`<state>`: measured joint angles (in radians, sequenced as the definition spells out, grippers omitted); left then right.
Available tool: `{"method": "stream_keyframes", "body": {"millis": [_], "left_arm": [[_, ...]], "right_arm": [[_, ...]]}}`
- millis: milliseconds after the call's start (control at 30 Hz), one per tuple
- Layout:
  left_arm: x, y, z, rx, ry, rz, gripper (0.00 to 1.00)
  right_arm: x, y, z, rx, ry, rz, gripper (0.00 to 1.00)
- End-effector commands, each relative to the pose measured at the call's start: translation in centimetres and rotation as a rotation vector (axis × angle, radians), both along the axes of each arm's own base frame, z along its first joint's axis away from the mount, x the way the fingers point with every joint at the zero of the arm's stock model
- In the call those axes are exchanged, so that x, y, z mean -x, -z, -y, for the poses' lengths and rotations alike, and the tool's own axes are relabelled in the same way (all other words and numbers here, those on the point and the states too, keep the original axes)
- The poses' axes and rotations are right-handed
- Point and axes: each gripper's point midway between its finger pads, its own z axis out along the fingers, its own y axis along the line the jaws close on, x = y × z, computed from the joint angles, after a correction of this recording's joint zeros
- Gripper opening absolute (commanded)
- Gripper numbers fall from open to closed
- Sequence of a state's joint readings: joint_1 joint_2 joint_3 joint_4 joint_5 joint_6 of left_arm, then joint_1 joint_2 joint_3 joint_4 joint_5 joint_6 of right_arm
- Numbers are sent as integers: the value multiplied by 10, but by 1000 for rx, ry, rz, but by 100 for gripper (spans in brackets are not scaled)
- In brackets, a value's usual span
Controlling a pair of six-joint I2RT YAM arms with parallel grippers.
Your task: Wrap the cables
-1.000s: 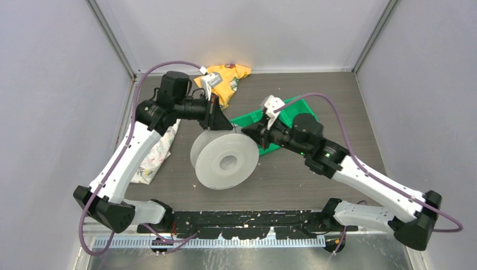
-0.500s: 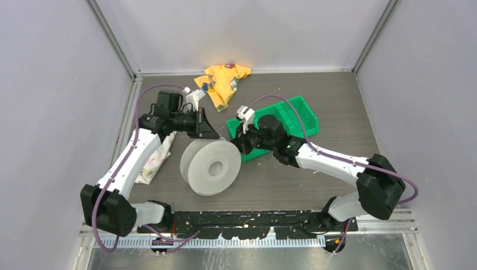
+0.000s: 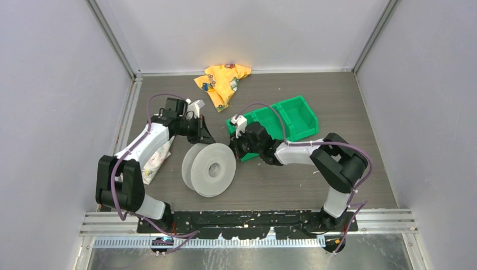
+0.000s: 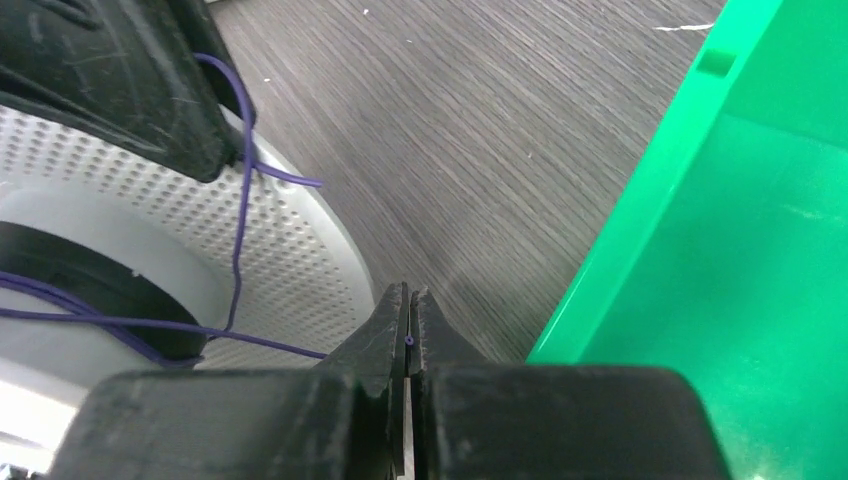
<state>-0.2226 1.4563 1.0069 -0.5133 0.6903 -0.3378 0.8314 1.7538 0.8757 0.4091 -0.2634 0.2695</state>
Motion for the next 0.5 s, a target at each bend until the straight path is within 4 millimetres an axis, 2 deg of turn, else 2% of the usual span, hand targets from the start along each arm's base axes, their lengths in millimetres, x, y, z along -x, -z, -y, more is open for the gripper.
{"method": "stream_keyframes", "body": {"millis": [0,133,267,467], "left_arm": [[-69,-49,14,94,-40,320,0],[-79,-42,7,28,-40,326,0],[-89,-38,0,-11,-68,339,0],[-95,-21,-4,-27,-63,279,24]], "right_arm": [[21,-61,-58,-227,-130,30,1],[6,-44,-62,-196,-74,31,0],[0,-38,-66,-186,-60,26,0],[-5,-41,-70,-197,-40,22,1]]}}
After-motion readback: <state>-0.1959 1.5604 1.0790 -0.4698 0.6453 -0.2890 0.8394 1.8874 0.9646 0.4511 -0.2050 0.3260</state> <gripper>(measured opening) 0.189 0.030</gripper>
